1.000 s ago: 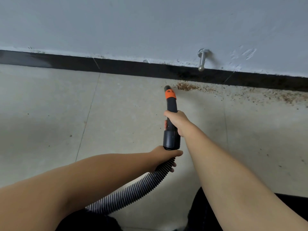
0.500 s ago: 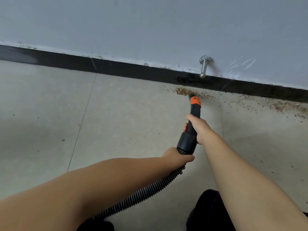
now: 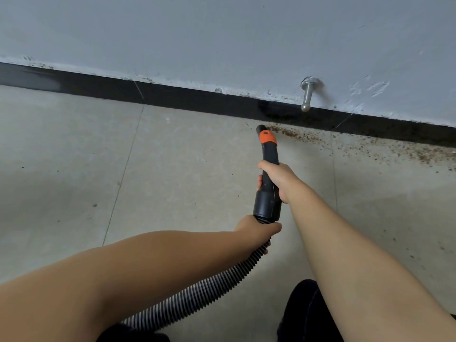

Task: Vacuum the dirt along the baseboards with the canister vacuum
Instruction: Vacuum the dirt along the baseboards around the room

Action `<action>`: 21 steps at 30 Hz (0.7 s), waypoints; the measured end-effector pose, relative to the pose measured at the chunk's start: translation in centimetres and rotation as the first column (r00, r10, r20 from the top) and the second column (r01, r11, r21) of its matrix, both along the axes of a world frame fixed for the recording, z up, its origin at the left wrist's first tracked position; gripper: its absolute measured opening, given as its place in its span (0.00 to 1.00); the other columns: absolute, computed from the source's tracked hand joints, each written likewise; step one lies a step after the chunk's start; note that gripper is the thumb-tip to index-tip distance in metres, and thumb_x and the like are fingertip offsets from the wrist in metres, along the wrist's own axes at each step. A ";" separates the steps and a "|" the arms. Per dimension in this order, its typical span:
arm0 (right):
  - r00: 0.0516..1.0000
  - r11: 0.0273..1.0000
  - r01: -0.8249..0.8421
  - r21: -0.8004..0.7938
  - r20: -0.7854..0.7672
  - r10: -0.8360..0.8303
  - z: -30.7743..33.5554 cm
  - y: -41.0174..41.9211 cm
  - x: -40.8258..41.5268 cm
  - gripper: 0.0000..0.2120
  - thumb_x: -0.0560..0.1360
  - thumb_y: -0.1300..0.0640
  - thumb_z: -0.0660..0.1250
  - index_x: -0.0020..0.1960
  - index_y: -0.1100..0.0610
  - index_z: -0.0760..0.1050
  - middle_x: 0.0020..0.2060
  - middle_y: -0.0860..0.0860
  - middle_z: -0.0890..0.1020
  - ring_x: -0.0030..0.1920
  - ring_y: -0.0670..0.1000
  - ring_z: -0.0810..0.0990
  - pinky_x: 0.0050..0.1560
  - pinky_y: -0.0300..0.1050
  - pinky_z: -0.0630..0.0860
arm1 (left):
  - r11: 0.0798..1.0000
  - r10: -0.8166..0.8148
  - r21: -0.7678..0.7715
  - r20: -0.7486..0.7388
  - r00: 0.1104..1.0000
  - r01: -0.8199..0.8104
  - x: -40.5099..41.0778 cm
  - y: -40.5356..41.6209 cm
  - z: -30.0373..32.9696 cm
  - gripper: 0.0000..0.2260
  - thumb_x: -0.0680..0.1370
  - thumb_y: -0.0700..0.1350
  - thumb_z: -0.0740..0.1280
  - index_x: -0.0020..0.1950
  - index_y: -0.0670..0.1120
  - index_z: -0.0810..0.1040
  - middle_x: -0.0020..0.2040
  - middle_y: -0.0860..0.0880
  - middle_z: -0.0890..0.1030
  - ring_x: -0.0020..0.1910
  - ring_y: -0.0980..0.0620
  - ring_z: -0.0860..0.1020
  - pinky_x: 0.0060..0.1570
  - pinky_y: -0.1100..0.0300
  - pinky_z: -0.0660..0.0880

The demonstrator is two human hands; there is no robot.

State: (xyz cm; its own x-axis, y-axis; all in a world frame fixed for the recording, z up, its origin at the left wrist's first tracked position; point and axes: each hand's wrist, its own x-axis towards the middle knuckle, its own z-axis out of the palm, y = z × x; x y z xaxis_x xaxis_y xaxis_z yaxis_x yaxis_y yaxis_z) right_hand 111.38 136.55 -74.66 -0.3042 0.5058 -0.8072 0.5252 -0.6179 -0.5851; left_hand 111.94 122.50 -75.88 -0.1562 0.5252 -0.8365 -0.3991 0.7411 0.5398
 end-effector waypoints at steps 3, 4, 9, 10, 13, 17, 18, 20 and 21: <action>0.994 0.994 0.111 -0.010 0.021 -0.110 -0.2 1.1 1.8 0.07 0.73 0.61 0.66 0.48 0.59 0.69 0.25 0.54 0.75 0.22 0.51 0.73 0.29 0.43 0.76 | 0.997 -0.075 0.002 -0.011 0.997 0.075 0.7 0.9 0.1 0.09 0.71 0.47 0.70 0.47 0.45 0.74 0.33 0.47 0.76 0.28 0.50 0.74 0.34 0.60 0.76; 0.989 0.989 0.148 -0.012 0.029 -0.148 -0.2 1.5 2.6 0.07 0.73 0.62 0.66 0.47 0.59 0.69 0.25 0.54 0.75 0.22 0.51 0.73 0.29 0.43 0.76 | 0.995 -0.102 0.007 -0.017 0.995 0.102 1.0 1.3 0.1 0.09 0.71 0.47 0.70 0.46 0.46 0.73 0.33 0.47 0.76 0.27 0.51 0.74 0.31 0.62 0.76; 0.973 0.974 0.227 0.003 0.049 -0.227 -0.2 4.0 4.8 0.07 0.73 0.61 0.66 0.47 0.58 0.69 0.26 0.53 0.76 0.23 0.50 0.74 0.30 0.42 0.76 | 0.989 -0.141 0.038 -0.022 0.990 0.142 2.4 3.8 0.4 0.10 0.71 0.47 0.70 0.48 0.45 0.75 0.33 0.47 0.76 0.27 0.50 0.74 0.34 0.60 0.75; 0.973 0.974 0.226 0.003 0.045 -0.225 -0.2 4.4 4.8 0.07 0.73 0.61 0.66 0.47 0.58 0.69 0.26 0.53 0.75 0.23 0.50 0.74 0.30 0.43 0.76 | 0.990 -0.137 0.041 -0.025 0.990 0.138 2.4 4.1 0.5 0.10 0.71 0.47 0.70 0.48 0.45 0.75 0.33 0.48 0.76 0.27 0.50 0.74 0.35 0.59 0.76; 0.981 0.982 0.191 0.001 0.044 -0.191 -0.2 4.6 4.2 0.07 0.72 0.61 0.66 0.47 0.58 0.69 0.25 0.53 0.75 0.23 0.51 0.74 0.30 0.43 0.76 | 0.994 -0.103 0.039 -0.021 0.994 0.104 2.5 4.2 0.3 0.09 0.71 0.48 0.70 0.47 0.46 0.75 0.32 0.48 0.76 0.27 0.50 0.75 0.36 0.58 0.76; 0.997 0.998 0.063 0.021 0.038 -0.064 -0.2 3.7 2.6 0.06 0.73 0.61 0.66 0.47 0.58 0.69 0.24 0.53 0.76 0.22 0.51 0.74 0.28 0.42 0.76 | 0.999 -0.025 0.026 -0.006 1.000 0.025 2.4 3.5 0.1 0.09 0.71 0.46 0.69 0.47 0.45 0.74 0.32 0.48 0.75 0.27 0.51 0.74 0.36 0.58 0.77; 0.999 0.999 0.033 0.023 0.033 -0.034 -0.1 3.4 2.1 0.05 0.73 0.61 0.65 0.47 0.58 0.69 0.23 0.53 0.76 0.21 0.51 0.73 0.28 0.42 0.76 | 1.000 -0.006 0.024 -0.011 1.000 0.007 2.2 3.3 0.1 0.08 0.72 0.46 0.69 0.47 0.45 0.74 0.32 0.48 0.75 0.27 0.51 0.74 0.36 0.58 0.77; 1.000 1.000 -0.011 0.017 0.019 0.011 0.1 3.0 1.3 0.05 0.73 0.61 0.65 0.47 0.59 0.69 0.23 0.53 0.76 0.22 0.51 0.73 0.28 0.41 0.76 | 0.999 0.025 0.023 -0.016 1.000 -0.025 1.8 3.0 0.1 0.08 0.72 0.46 0.69 0.46 0.45 0.74 0.32 0.48 0.75 0.26 0.51 0.74 0.35 0.59 0.76; 1.000 1.000 -0.021 0.012 0.013 0.021 0.2 2.9 1.1 0.06 0.73 0.61 0.65 0.47 0.59 0.69 0.23 0.52 0.75 0.22 0.51 0.73 0.28 0.41 0.76 | 0.999 0.034 0.023 -0.015 0.999 -0.034 1.7 2.9 0.1 0.08 0.72 0.46 0.69 0.46 0.45 0.74 0.32 0.48 0.75 0.26 0.51 0.74 0.34 0.60 0.76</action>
State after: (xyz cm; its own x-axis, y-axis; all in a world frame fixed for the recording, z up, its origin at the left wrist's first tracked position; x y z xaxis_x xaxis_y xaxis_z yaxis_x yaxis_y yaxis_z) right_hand 112.47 139.46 -74.50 -0.3046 0.5094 -0.8049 0.5452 -0.5996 -0.5858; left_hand 113.67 125.43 -75.77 -0.1873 0.5378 -0.8220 -0.4152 0.7150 0.5625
